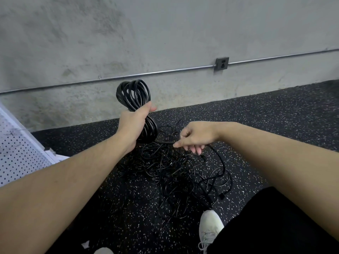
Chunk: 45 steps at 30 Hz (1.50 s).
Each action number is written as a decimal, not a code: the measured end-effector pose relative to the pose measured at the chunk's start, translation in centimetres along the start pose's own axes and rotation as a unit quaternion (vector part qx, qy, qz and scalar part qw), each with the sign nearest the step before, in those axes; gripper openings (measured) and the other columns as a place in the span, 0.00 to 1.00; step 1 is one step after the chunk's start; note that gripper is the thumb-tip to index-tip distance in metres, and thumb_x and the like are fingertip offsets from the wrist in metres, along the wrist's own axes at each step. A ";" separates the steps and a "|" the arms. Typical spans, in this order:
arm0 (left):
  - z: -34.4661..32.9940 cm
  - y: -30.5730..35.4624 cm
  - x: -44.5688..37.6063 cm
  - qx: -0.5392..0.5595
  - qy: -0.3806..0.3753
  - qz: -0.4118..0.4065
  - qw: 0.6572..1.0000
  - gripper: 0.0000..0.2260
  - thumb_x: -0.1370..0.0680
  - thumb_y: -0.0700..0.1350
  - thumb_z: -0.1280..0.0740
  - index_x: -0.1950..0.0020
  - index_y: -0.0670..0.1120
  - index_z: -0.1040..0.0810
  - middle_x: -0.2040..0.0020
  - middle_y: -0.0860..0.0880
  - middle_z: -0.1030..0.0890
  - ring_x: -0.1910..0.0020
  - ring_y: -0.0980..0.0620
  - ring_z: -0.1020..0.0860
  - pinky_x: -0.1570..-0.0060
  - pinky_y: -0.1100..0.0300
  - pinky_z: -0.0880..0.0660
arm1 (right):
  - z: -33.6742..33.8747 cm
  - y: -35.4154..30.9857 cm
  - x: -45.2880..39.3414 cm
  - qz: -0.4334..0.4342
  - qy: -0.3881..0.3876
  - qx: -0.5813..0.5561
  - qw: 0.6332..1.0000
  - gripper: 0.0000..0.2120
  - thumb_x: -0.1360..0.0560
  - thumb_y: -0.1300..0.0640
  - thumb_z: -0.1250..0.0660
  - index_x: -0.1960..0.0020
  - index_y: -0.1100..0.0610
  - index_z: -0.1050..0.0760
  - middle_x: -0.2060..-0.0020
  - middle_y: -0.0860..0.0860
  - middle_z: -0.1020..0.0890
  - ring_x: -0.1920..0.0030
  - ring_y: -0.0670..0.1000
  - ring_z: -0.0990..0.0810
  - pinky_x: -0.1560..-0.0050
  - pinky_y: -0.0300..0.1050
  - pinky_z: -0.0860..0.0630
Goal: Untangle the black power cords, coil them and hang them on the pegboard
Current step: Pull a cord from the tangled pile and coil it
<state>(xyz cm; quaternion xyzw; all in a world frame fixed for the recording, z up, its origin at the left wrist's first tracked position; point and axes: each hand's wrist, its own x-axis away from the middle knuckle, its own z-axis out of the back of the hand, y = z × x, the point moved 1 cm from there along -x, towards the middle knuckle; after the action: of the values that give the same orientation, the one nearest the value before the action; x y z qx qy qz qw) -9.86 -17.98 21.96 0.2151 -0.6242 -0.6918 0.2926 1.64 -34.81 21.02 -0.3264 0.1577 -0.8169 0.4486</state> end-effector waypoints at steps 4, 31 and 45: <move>-0.1 -0.3 -0.3 -0.068 0.007 -0.008 0.998 0.10 0.22 0.57 0.30 0.50 0.55 0.12 0.51 0.60 0.19 0.49 0.58 0.22 0.43 0.57 0.31 | 0.6 -0.4 0.5 -0.012 0.051 0.039 0.998 0.25 0.23 0.34 0.35 0.67 0.53 0.30 0.74 0.52 0.26 0.73 0.50 0.26 0.57 0.41 0.29; 0.0 -0.4 1.5 -0.256 -0.218 0.005 0.942 0.10 0.25 0.46 0.30 0.64 0.48 0.12 0.69 0.53 0.19 0.66 0.53 0.23 0.61 0.57 0.29 | 1.6 -2.5 1.2 0.131 0.281 -0.134 0.941 0.07 0.24 0.52 0.25 0.51 0.55 0.15 0.61 0.57 0.16 0.73 0.40 0.30 0.69 0.32 0.35; 1.1 -1.1 1.3 -0.165 -0.193 -0.007 0.967 0.17 0.29 0.51 0.35 0.74 0.43 0.21 0.66 0.38 0.21 0.66 0.44 0.24 0.57 0.54 0.27 | 2.0 -1.4 0.0 0.142 0.349 -0.210 0.902 0.03 0.23 0.50 0.28 0.52 0.48 0.17 0.52 0.46 0.19 0.57 0.40 0.22 0.52 0.35 0.27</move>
<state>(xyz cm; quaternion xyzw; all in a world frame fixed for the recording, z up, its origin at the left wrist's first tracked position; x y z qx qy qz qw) -11.67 -18.03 21.12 0.0306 -0.5443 -0.8157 0.1936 2.07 -33.94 23.23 -0.0816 0.5171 -0.7537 0.3973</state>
